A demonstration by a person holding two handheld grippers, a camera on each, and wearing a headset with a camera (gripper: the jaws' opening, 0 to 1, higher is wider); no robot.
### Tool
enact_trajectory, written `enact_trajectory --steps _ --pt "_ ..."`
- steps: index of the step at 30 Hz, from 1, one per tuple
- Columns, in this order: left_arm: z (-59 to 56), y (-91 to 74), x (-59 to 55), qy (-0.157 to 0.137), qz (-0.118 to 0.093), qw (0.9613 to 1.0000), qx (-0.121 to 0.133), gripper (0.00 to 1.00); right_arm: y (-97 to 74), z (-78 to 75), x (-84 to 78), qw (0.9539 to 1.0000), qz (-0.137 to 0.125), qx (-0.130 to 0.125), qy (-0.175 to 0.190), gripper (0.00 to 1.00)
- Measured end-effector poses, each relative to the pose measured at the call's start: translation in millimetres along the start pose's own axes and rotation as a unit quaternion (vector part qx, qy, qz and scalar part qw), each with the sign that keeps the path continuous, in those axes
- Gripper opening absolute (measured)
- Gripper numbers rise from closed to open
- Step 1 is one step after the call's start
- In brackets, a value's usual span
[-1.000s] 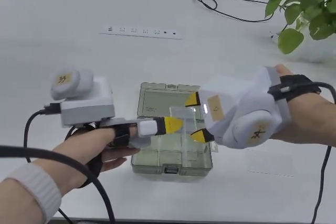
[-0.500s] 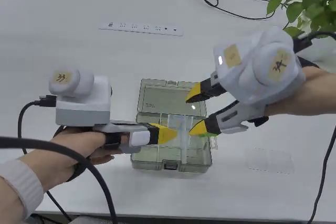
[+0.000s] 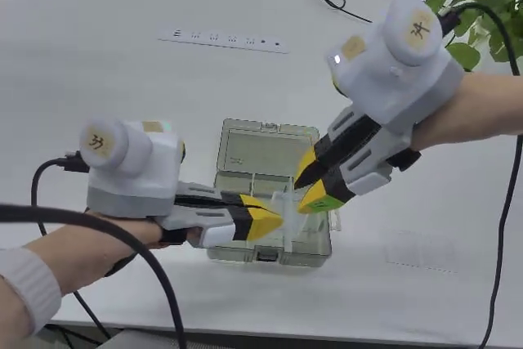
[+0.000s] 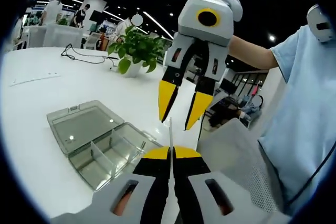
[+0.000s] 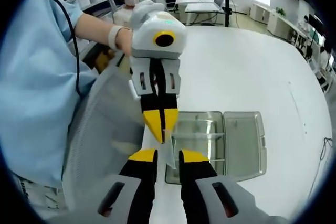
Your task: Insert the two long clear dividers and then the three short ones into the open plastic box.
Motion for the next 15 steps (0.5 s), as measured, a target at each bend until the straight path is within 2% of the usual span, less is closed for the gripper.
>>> enact_trajectory --steps 15 --pt "-5.2 -0.6 1.1 0.013 -0.014 0.9995 -0.026 0.00 11.4 2.9 1.0 0.9977 0.029 0.059 0.017 0.10"
Point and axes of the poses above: the centre of the closed fingertips' face, and the gripper's own axes: y roughly forward along the fingers, z roughly to its left, x roughly out of its top, the point moved 7 cm from there along -y, roughly backward along the fingers, and after that the axes turned 8 degrees about -z, right-handed, at the moved point
